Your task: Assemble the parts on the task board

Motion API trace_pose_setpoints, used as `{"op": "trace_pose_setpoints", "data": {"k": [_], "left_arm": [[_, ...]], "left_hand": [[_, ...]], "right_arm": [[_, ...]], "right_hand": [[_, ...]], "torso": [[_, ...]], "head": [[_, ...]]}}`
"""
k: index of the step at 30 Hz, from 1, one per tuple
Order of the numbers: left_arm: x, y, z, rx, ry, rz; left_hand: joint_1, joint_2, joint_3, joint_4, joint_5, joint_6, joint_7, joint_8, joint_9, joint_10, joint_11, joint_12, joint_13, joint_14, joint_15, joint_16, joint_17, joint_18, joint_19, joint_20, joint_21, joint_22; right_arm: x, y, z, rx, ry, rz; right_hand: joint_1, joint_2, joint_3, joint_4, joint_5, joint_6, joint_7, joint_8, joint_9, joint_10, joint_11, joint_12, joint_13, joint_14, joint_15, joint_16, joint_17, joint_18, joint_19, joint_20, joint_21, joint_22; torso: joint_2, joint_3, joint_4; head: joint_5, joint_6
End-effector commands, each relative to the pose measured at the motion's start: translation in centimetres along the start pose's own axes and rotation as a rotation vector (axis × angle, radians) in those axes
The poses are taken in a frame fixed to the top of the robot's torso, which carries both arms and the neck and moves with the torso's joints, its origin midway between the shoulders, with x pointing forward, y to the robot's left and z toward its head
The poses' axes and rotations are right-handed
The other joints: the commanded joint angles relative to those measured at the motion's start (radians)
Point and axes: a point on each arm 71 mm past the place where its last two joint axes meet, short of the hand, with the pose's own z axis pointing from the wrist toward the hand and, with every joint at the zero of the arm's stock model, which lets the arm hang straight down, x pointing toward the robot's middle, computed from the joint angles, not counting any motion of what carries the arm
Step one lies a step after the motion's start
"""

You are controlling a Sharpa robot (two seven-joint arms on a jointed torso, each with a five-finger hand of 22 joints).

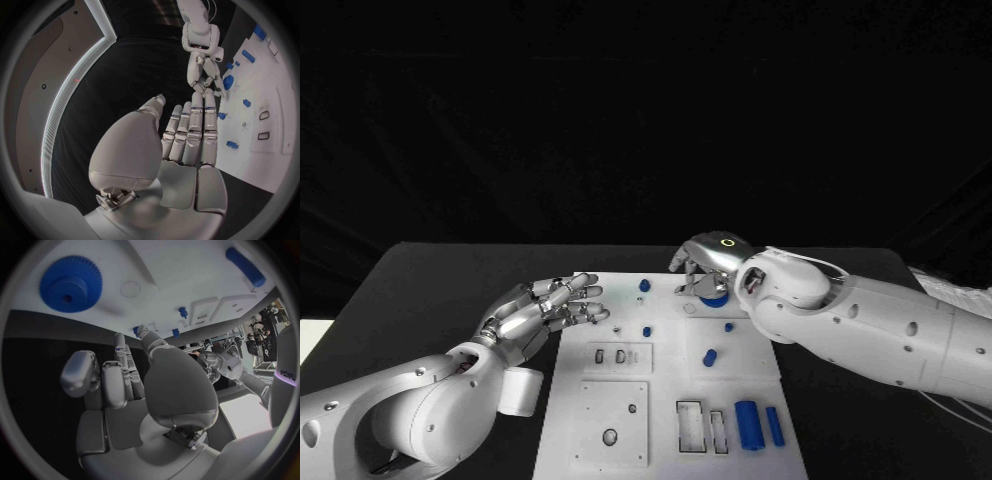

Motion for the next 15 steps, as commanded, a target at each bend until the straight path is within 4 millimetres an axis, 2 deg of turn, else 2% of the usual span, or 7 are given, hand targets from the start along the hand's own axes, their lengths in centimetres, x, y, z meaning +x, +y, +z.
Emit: {"op": "trace_pose_setpoints", "data": {"k": [1,2,3,5,8,10,15], "left_arm": [[0.2,-0.1,0.0,0.004,0.022,-0.011],[0.2,-0.1,0.0,0.004,0.022,-0.011],[0.2,-0.1,0.0,0.004,0.022,-0.011],[0.1,-0.1,0.0,0.004,0.021,-0.011],[0.1,-0.1,0.1,0.004,0.02,-0.01],[0.0,0.0,0.1,0.003,0.02,-0.01],[0.0,0.0,0.2,0.003,0.021,-0.011]], "left_hand": [[0.003,-0.003,0.001,-0.006,0.001,-0.003,0.005,-0.005,-0.001,-0.009,0.001,-0.006,-0.001,-0.001,0.005,-0.005,0.002,0.003,0.0,0.003,-0.005,-0.001],[0.003,-0.003,0.001,-0.006,0.001,-0.003,0.005,-0.005,-0.001,-0.009,0.001,-0.006,-0.001,-0.001,0.005,-0.005,0.002,0.003,0.0,0.003,-0.005,-0.001],[0.003,-0.003,0.001,-0.006,0.001,-0.003,0.005,-0.005,-0.001,-0.009,0.001,-0.006,-0.001,-0.001,0.005,-0.005,0.002,0.003,0.0,0.003,-0.005,-0.001],[0.003,-0.003,0.001,-0.006,0.001,-0.003,0.005,-0.005,-0.001,-0.009,0.001,-0.006,-0.001,-0.001,0.005,-0.005,0.002,0.003,0.0,0.003,-0.005,-0.001],[0.003,-0.003,0.001,-0.006,0.001,-0.003,0.005,-0.005,-0.001,-0.009,0.001,-0.006,-0.001,-0.001,0.005,-0.005,0.002,0.003,0.0,0.003,-0.005,-0.001],[0.003,-0.003,0.001,-0.006,0.001,-0.003,0.005,-0.005,-0.001,-0.009,0.001,-0.006,-0.001,-0.001,0.005,-0.005,0.002,0.003,0.0,0.003,-0.005,-0.001],[0.003,-0.002,0.003,-0.007,0.001,-0.002,0.004,-0.005,-0.001,-0.008,0.0,-0.006,-0.001,-0.001,0.005,-0.005,0.002,0.003,-0.001,0.003,-0.005,-0.001]], "right_arm": [[-0.5,-1.9,-1.5,0.112,0.023,0.13],[-0.6,-2.3,-1.8,0.127,0.031,0.14],[-0.6,-2.9,-2.2,0.149,0.044,0.152],[-0.7,-3.9,-3.0,0.185,0.068,0.162],[-0.7,-4.9,-3.7,0.217,0.097,0.133],[-0.7,-5.4,-4.0,0.233,0.112,0.112],[-0.5,-6.1,-4.2,0.253,0.135,0.072]], "right_hand": [[-0.011,-0.027,-0.022,0.024,0.013,-0.003,-0.018,-0.001,-0.003,0.071,-0.023,0.092,0.082,0.058,-0.021,0.025,0.041,-0.019,0.016,-0.02,0.031,0.043],[-0.01,-0.032,-0.032,0.032,0.019,-0.005,-0.02,-0.001,-0.004,0.076,-0.027,0.15,0.144,0.059,-0.022,0.032,0.054,-0.022,0.019,-0.023,0.04,0.055],[-0.008,-0.037,-0.05,0.046,0.039,-0.007,-0.026,0.0,-0.005,0.087,-0.031,0.317,0.324,0.062,-0.02,0.045,0.077,-0.025,0.023,-0.027,0.054,0.076],[-0.024,-0.039,-0.097,0.086,0.08,-0.011,-0.025,0.005,-0.005,0.098,-0.021,0.669,0.705,0.068,-0.017,0.073,0.132,-0.029,0.031,-0.032,0.08,0.116],[-0.007,-0.028,-0.138,0.13,0.095,-0.017,-0.022,0.016,-0.004,0.093,-0.022,0.973,1.04,0.074,-0.004,0.1,0.191,-0.04,0.036,-0.016,0.107,0.158],[-0.003,-0.032,-0.151,0.153,0.098,-0.021,-0.01,0.021,-0.005,0.115,-0.014,1.061,1.137,0.076,-0.01,0.107,0.206,-0.04,0.036,-0.012,0.116,0.171],[0.011,-0.04,-0.166,0.182,0.095,-0.027,-0.006,0.028,-0.005,0.138,-0.007,1.141,1.231,0.08,-0.005,0.116,0.229,-0.042,0.039,-0.008,0.129,0.192]], "torso": [[-0.001,0.0001,-0.0109],[-0.002,0.0,-0.0118],[-0.002,-0.0001,-0.0139],[-0.001,0.0,-0.0186],[0.0,0.0011,-0.0211],[0.001,0.0025,-0.0223],[0.0,0.0004,-0.0206]], "head": [[0.002,0.003],[0.0,0.004],[0.0,0.005],[0.002,0.006],[0.003,0.004],[0.003,0.004],[-0.001,0.002]]}}
